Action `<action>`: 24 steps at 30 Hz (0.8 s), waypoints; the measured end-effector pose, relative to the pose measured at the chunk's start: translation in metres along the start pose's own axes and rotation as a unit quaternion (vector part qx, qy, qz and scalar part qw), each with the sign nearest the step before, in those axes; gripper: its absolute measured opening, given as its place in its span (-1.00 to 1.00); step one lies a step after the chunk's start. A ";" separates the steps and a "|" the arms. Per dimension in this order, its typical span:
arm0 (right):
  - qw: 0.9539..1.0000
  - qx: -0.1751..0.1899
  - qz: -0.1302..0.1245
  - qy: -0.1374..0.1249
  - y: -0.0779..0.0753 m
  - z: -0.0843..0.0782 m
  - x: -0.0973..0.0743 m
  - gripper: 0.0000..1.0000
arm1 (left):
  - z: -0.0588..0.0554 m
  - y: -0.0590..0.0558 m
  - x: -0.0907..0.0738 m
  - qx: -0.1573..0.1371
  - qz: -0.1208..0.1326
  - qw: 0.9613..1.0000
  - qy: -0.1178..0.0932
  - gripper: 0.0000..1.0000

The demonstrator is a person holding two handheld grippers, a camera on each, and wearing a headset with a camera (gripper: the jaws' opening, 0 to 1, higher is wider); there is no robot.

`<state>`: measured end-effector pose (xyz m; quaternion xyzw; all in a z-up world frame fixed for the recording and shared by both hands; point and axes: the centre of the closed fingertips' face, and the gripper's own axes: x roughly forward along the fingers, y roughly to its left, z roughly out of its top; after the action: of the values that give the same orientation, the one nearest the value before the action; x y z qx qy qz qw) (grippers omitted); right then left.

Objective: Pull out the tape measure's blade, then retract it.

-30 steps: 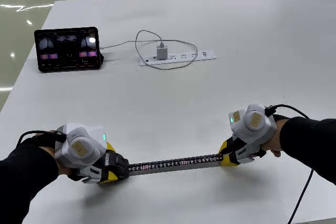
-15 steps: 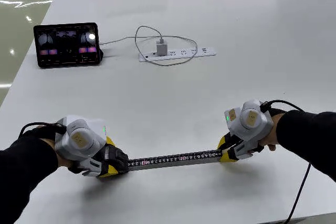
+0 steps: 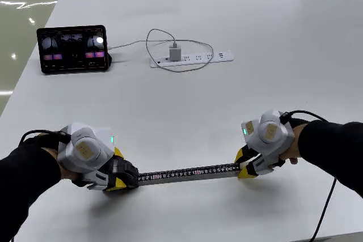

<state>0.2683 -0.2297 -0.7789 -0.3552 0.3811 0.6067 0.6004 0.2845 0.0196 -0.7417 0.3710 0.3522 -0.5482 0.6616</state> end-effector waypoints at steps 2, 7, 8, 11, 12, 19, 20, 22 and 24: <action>1.000 -0.003 -0.004 0.003 0.001 0.000 0.000 -0.60 | -0.002 0.000 -0.001 -0.002 -0.001 1.000 0.003 -0.36; 1.000 0.007 -0.016 0.000 -0.002 0.002 -0.003 -0.40 | -0.006 0.003 -0.005 -0.038 0.002 0.999 0.001 -0.18; 1.000 0.014 -0.017 -0.002 -0.001 0.002 -0.004 -0.39 | -0.006 0.005 -0.007 -0.037 0.004 0.999 0.002 -0.13; 1.000 0.021 -0.019 -0.004 -0.001 0.002 -0.007 -0.32 | -0.007 0.004 -0.009 -0.041 0.004 0.999 0.002 -0.07; 1.000 0.023 -0.018 -0.006 -0.001 0.003 -0.007 -0.30 | -0.007 0.003 -0.009 -0.042 0.002 0.999 0.002 -0.02; 1.000 0.017 -0.021 -0.004 0.001 0.006 -0.011 -0.13 | -0.007 -0.010 -0.008 -0.043 -0.027 0.999 0.005 0.40; 1.000 0.018 -0.021 -0.003 0.001 0.006 -0.011 -0.10 | -0.008 -0.011 -0.008 -0.043 -0.028 0.999 0.007 0.44; 1.000 0.021 -0.021 -0.005 0.001 0.007 -0.012 -0.04 | -0.008 -0.012 -0.009 -0.048 -0.029 0.998 0.008 0.53; 1.000 0.020 -0.022 -0.009 0.002 0.009 -0.013 0.03 | -0.003 -0.018 -0.011 -0.059 -0.042 0.997 -0.010 0.67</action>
<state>0.2673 -0.2276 -0.7629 -0.3460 0.3803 0.5886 0.6239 0.2650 0.0247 -0.7356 0.3102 0.3924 -0.5573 0.6627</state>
